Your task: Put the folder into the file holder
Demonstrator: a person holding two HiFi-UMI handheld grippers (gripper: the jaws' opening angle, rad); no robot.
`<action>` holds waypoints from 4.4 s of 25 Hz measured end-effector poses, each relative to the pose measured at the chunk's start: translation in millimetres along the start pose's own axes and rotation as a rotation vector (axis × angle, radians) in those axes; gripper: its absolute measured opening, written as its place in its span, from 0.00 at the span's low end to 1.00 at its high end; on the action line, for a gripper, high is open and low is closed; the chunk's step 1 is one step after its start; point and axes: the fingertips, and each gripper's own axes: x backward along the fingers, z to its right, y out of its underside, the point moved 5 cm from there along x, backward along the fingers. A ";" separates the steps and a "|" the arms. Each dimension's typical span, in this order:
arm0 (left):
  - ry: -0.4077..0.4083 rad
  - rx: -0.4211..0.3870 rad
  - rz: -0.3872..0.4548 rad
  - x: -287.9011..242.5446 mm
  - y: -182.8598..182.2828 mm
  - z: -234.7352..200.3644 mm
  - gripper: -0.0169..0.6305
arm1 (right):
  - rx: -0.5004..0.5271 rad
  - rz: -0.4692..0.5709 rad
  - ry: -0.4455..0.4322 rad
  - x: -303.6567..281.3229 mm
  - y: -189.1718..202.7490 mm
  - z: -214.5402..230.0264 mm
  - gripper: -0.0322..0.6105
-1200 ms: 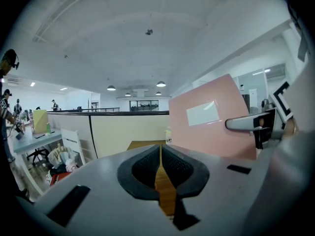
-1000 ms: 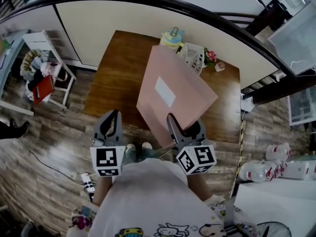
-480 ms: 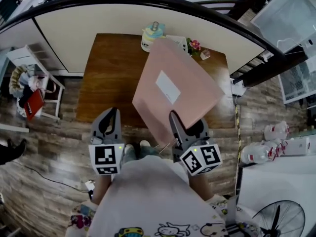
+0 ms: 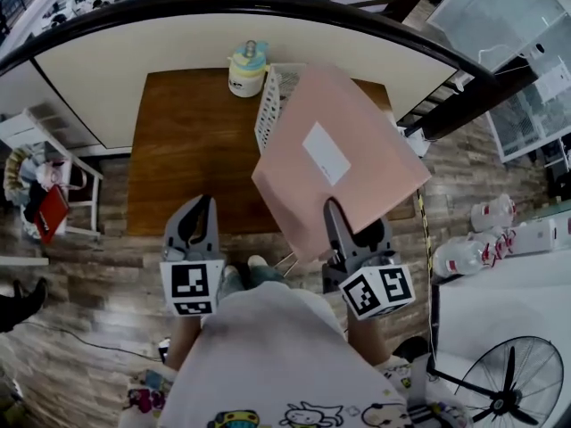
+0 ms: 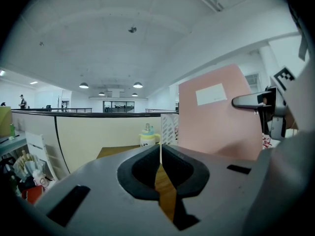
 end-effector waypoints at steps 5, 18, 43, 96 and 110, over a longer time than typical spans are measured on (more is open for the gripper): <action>0.021 -0.005 -0.001 -4.2 -3.7 7.2 0.05 | 0.007 0.020 0.050 8.4 -10.0 13.7 0.49; 0.034 -0.001 -0.009 -17.5 -3.8 11.7 0.05 | 0.081 0.048 0.091 -14.4 -17.8 32.7 0.49; 0.025 0.018 -0.066 -46.7 5.1 1.9 0.05 | 0.214 0.171 0.106 -99.3 -8.6 14.1 0.49; 0.064 0.041 -0.141 -60.1 26.7 4.5 0.05 | 0.212 0.015 0.086 -126.5 90.1 31.1 0.49; 0.060 0.051 -0.148 -58.5 32.9 6.8 0.05 | 0.236 -0.116 0.070 -132.3 126.0 38.0 0.49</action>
